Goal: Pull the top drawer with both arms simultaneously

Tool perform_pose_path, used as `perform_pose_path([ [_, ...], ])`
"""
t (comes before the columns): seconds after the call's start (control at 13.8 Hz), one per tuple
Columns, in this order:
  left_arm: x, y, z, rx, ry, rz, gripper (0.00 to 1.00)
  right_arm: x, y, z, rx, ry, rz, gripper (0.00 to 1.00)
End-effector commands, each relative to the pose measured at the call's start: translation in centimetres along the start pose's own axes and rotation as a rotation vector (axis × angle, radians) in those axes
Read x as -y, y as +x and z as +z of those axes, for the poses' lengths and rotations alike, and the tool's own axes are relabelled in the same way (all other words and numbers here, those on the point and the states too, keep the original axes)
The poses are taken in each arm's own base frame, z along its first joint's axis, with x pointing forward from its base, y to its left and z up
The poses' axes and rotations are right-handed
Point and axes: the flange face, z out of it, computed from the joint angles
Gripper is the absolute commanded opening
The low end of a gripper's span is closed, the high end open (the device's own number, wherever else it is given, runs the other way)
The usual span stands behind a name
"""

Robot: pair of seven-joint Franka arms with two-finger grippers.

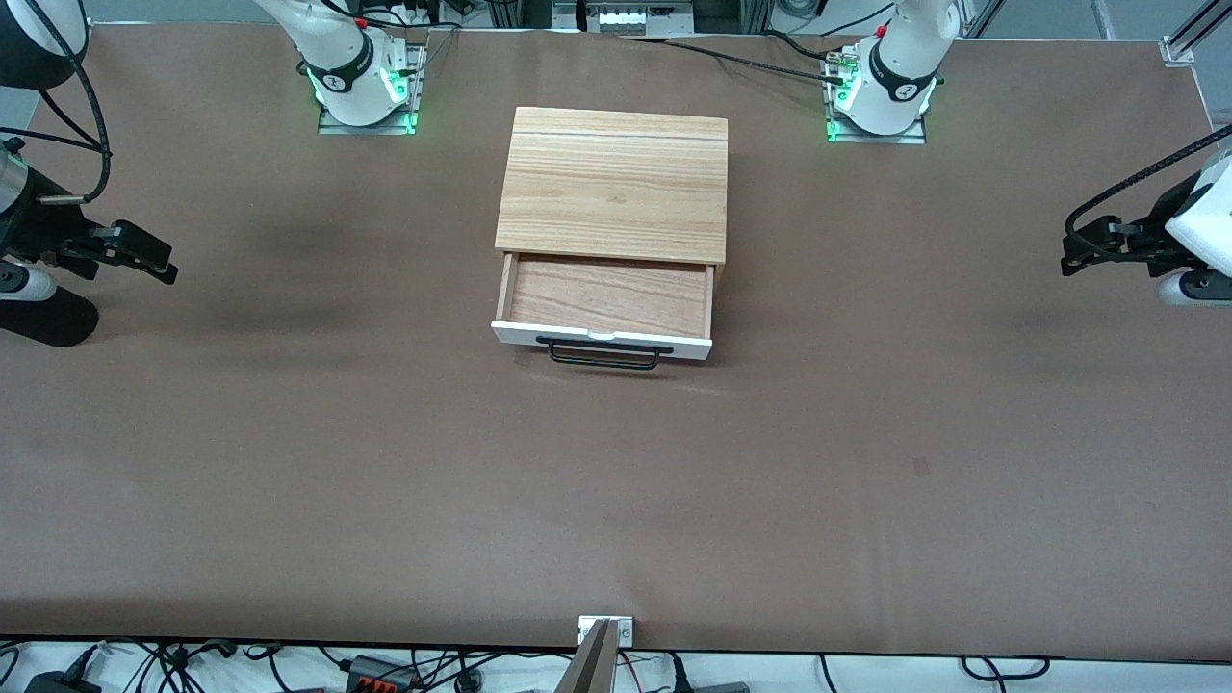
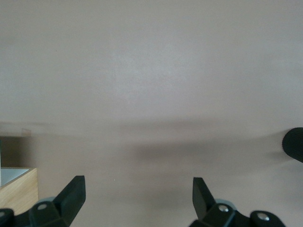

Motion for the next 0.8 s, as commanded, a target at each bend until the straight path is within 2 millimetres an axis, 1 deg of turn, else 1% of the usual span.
perform_pose_path([
  [0.0,0.17,-0.10,-0.37,-0.007,-0.018,-0.007,1.00,0.23,-0.41,-0.71,0.003,-0.001,-0.024,1.00],
  [0.29,0.24,-0.10,-0.44,-0.009,-0.020,-0.009,1.00,0.13,-0.47,-0.96,-0.002,-0.002,-0.023,1.00],
  [0.36,0.33,-0.09,-0.45,-0.010,-0.020,-0.010,1.00,0.04,-0.61,-1.31,-0.008,-0.003,-0.021,1.00],
  [0.72,0.35,-0.06,-0.57,-0.012,-0.020,-0.012,1.00,-0.06,-0.67,-1.38,-0.006,-0.004,-0.038,1.00],
])
